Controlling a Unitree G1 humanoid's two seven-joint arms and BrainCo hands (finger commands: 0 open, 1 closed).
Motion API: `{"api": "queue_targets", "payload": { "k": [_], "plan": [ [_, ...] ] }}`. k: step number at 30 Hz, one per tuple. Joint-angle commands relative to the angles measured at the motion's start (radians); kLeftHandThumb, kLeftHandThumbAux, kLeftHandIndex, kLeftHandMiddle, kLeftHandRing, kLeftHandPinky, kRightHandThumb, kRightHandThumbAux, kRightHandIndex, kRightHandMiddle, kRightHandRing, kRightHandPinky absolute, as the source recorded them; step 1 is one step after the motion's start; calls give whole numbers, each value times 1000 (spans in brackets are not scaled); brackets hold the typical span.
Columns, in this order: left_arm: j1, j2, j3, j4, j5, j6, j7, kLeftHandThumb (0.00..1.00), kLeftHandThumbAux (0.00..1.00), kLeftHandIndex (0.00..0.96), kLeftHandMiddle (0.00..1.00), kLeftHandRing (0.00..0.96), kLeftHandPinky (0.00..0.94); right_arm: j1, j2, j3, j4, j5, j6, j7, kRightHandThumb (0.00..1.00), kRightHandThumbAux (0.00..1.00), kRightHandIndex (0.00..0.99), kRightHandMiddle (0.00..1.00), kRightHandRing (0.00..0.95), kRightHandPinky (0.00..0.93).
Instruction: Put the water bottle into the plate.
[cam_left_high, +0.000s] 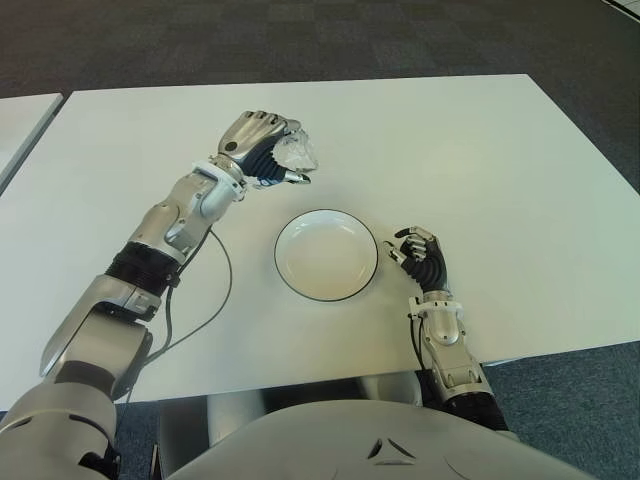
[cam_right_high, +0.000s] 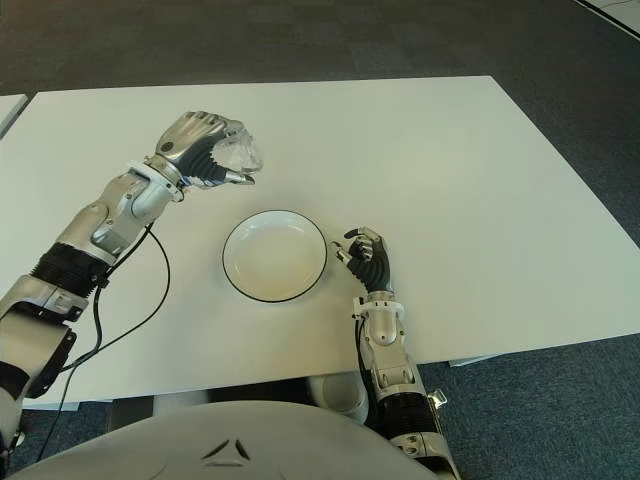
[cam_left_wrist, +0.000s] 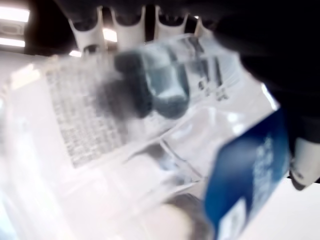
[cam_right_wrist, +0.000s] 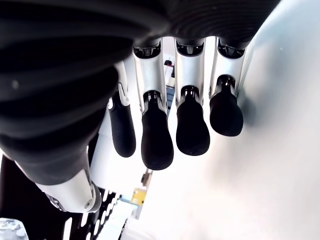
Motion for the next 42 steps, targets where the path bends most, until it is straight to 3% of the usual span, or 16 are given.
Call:
{"api": "queue_targets", "payload": {
  "k": [1,13,27,42],
  "plan": [
    [14,-21,-18,-29,29,-26,-23,852,668,400,548,861,855,10,1,-5,12,9,11,2,706,730,436,735,733,726],
    [35,-42,-92,-57,140,-79,-46,852,667,400,553,857,867,16,2,-7,3,16,0,0,706,728,436,738,732,727],
    [54,-80,-197,56,211,-183,-22,853,666,403,557,861,879,23,0,-7,-10,16,15,7,706,729,436,726,719,711],
    [69,-158,-336,272,359,-251,217,853,667,402,554,868,882,30,-1,-5,-17,14,9,8,706,729,435,733,732,729]
  ]
}}
